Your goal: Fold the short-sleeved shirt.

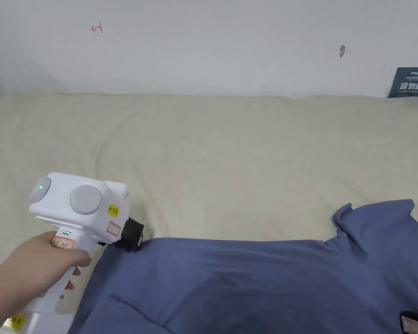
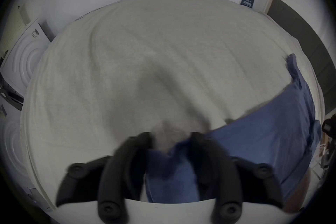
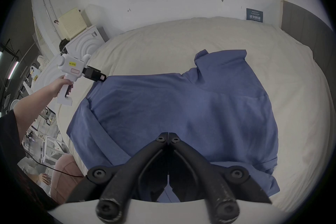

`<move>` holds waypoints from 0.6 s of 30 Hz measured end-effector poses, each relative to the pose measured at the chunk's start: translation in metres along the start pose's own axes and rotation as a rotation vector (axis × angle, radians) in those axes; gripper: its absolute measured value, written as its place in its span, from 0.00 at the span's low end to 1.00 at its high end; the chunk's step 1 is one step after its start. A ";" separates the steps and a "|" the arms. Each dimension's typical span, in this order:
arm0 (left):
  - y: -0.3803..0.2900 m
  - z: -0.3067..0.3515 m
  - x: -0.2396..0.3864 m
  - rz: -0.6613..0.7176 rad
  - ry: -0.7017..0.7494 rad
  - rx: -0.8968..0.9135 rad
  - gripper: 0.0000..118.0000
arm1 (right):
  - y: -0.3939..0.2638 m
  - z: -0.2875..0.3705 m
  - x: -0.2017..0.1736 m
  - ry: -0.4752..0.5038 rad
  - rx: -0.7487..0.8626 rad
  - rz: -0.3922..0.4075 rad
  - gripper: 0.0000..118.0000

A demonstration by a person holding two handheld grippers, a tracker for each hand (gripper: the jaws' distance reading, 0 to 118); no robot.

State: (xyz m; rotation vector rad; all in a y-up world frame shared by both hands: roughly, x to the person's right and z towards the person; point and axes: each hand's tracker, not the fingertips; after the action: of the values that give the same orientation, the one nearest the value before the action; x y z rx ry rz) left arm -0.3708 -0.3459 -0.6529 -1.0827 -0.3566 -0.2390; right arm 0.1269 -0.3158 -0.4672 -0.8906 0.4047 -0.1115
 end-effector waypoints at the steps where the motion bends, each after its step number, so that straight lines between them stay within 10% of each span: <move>1: 0.001 0.001 0.002 -0.013 0.002 0.005 0.06 | 0.004 0.001 0.000 0.002 0.003 -0.001 0.00; 12: -0.003 0.000 0.007 0.003 -0.039 0.025 0.03 | 0.126 -0.009 0.078 -0.200 0.071 -0.070 0.02; 15: -0.004 0.002 0.008 0.006 -0.048 0.039 0.03 | 0.159 -0.054 0.116 -0.183 -0.156 -0.190 0.92; 18: -0.005 0.003 0.009 0.003 -0.062 0.039 0.03 | 0.171 -0.088 0.135 -0.243 -0.177 -0.238 0.93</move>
State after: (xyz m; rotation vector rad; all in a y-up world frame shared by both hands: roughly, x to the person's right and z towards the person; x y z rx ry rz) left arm -0.3645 -0.3459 -0.6439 -1.0543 -0.4137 -0.1948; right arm 0.2043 -0.3078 -0.6889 -1.1111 0.0814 -0.1856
